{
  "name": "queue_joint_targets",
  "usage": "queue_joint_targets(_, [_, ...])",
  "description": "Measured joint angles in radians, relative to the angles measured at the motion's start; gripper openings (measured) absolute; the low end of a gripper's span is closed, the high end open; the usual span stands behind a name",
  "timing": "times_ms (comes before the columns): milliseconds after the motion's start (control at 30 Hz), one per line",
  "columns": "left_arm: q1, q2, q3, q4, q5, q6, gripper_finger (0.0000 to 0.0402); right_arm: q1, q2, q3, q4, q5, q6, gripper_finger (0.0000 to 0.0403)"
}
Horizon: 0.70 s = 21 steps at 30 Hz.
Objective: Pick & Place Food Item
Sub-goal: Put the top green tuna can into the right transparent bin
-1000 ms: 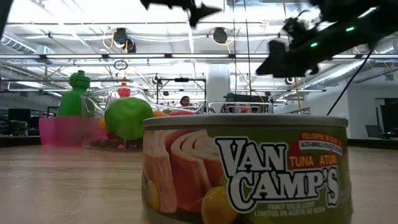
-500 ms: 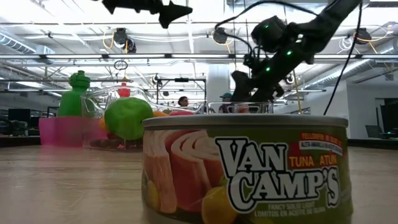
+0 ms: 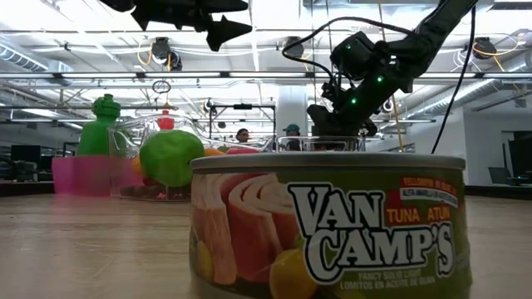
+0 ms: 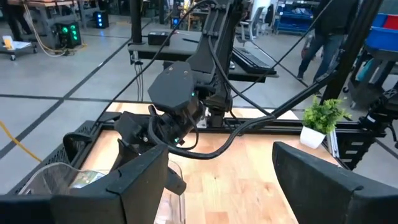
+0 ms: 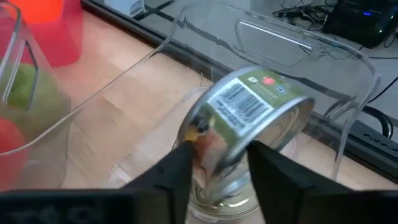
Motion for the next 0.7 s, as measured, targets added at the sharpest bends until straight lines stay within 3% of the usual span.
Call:
queue_joint_targets(167, [-0.003, 0.000, 0.000, -0.001, 0.000, 0.003, 0.0301, 0.004, 0.000, 0.000, 0.000, -0.004, -0.010, 0.0071])
queue_joint_targets(367, [-0.003, 0.000, 0.000, -0.025, 0.000, 0.004, 0.0301, 0.005, -0.026, 0.000, -0.005, -0.003, -0.020, 0.0046])
queue_joint_targets(533, [-0.003, 0.000, 0.000, -0.051, 0.001, 0.015, 0.0301, 0.019, -0.098, 0.000, -0.016, -0.060, -0.095, 0.0071])
queue_joint_targets(633, [-0.003, 0.000, 0.000, -0.070, 0.001, 0.034, 0.0301, 0.019, -0.152, -0.001, -0.023, -0.146, -0.153, 0.0113])
queue_joint_targets(700, [-0.003, 0.000, 0.000, -0.083, 0.001, 0.045, 0.0301, 0.019, -0.195, -0.001, -0.021, -0.198, -0.285, 0.0151])
